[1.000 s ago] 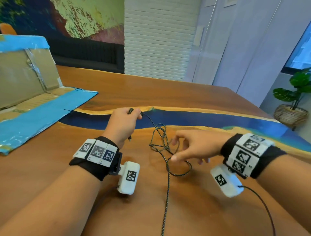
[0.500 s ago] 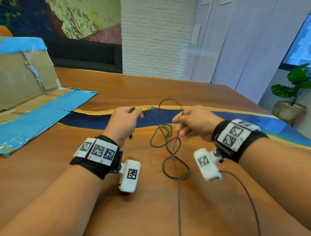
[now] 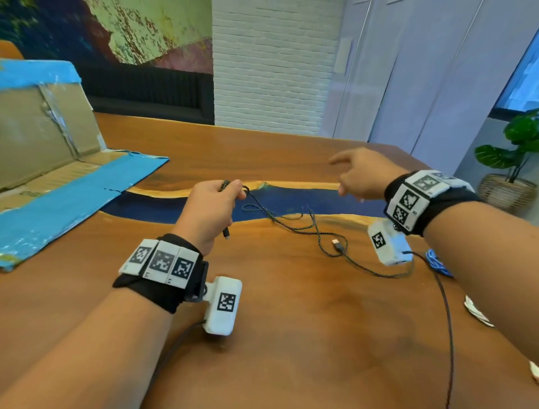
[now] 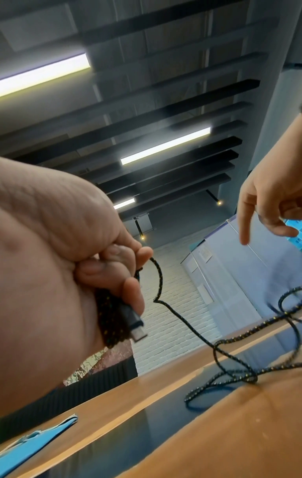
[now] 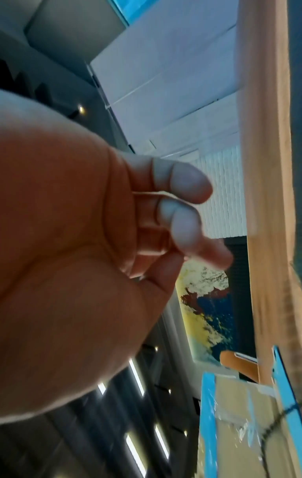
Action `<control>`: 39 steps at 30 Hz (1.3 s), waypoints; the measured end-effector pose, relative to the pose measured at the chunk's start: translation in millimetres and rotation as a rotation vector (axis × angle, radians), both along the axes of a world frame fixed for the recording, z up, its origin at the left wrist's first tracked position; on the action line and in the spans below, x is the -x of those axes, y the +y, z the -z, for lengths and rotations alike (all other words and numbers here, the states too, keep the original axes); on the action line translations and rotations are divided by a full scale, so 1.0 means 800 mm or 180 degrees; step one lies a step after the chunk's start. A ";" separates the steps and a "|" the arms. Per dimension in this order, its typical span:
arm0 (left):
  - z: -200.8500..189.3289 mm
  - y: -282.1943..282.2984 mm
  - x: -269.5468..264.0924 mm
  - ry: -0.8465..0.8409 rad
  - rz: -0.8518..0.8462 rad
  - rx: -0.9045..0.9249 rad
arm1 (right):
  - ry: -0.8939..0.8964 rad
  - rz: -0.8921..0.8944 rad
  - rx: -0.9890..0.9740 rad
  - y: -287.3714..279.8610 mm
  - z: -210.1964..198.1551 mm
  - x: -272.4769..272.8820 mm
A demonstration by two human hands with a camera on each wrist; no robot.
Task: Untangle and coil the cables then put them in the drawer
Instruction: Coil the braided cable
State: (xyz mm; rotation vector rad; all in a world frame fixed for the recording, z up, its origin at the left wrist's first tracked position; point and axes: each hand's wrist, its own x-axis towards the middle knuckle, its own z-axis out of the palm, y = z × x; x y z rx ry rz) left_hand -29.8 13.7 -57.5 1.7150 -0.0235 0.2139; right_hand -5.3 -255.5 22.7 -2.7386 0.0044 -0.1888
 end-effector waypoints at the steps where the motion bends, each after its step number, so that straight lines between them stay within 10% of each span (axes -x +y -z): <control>1: 0.000 0.000 0.000 0.0022 0.0095 0.0109 | -0.0012 -0.0002 0.0238 0.003 0.004 0.004; 11: -0.028 -0.007 0.030 0.0499 0.1488 0.1557 | -0.0382 -0.1740 -0.1474 0.088 0.058 0.060; 18: -0.035 -0.008 0.041 0.0856 0.1975 0.1934 | -0.0505 -0.1696 -0.3217 0.095 0.074 0.078; 39: -0.021 -0.033 0.054 0.0829 0.2287 0.1717 | -0.0514 -0.1587 -0.2972 0.080 0.118 0.092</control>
